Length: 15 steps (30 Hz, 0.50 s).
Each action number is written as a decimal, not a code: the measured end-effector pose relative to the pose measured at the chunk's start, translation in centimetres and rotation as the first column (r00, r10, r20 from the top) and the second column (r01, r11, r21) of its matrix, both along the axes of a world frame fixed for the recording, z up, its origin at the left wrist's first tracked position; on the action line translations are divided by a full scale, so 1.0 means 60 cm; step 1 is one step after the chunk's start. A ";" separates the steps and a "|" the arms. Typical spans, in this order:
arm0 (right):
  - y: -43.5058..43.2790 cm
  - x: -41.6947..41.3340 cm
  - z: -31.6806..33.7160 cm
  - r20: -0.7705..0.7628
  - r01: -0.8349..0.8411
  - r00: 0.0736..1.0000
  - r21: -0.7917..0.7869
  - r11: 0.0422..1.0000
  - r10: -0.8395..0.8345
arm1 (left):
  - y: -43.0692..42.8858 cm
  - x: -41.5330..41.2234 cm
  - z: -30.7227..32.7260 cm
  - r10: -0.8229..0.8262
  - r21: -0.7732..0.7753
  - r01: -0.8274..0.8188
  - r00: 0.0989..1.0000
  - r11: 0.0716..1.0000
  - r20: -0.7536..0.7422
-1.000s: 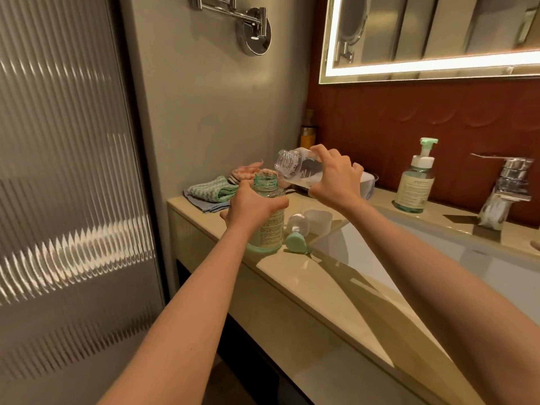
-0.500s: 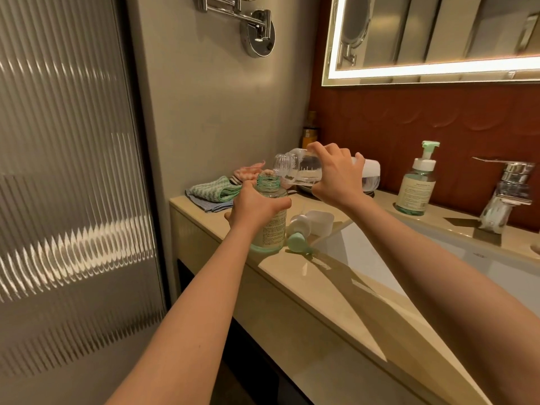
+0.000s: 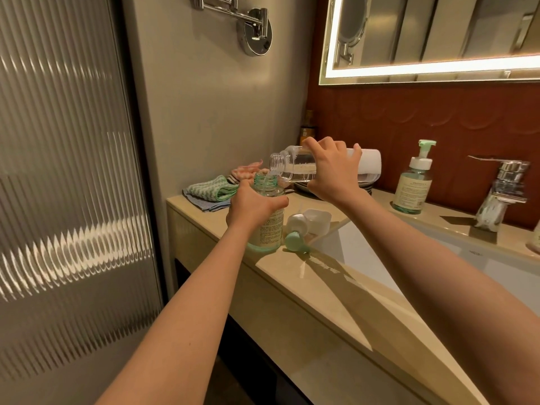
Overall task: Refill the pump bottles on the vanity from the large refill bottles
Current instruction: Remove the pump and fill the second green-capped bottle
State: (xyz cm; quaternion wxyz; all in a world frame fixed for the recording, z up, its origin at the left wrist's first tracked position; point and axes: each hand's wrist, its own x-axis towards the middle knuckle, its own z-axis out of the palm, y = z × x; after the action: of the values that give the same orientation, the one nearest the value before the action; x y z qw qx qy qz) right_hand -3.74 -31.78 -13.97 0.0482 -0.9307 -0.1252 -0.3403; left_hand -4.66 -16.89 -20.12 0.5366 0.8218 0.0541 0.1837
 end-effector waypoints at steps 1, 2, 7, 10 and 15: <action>0.000 -0.001 0.002 0.004 0.002 1.000 -0.009 1.000 -0.002 | 0.000 0.000 -0.001 0.000 0.002 0.000 1.000 1.000 -0.002; 0.001 -0.001 0.003 0.006 0.004 1.000 -0.017 1.000 -0.004 | 0.000 0.001 -0.001 0.000 0.002 0.000 1.000 1.000 -0.003; 0.002 -0.002 0.003 0.006 0.020 1.000 -0.028 0.999 -0.020 | 0.000 0.002 -0.002 -0.003 -0.008 0.003 1.000 1.000 0.005; 0.003 -0.002 0.002 0.001 0.025 1.000 -0.024 0.999 -0.025 | 0.002 0.003 -0.002 -0.006 -0.010 0.006 1.000 1.000 0.013; 0.004 -0.004 0.003 0.020 0.035 0.999 -0.038 0.999 -0.034 | 0.002 0.004 -0.004 -0.011 -0.014 0.012 1.000 1.000 0.019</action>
State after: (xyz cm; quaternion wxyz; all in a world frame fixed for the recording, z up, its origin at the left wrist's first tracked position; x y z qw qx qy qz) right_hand -3.99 -31.53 -13.78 0.0234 -0.9301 -0.1159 -0.3477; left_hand -4.39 -16.80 -20.36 0.5438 0.8166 0.0455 0.1880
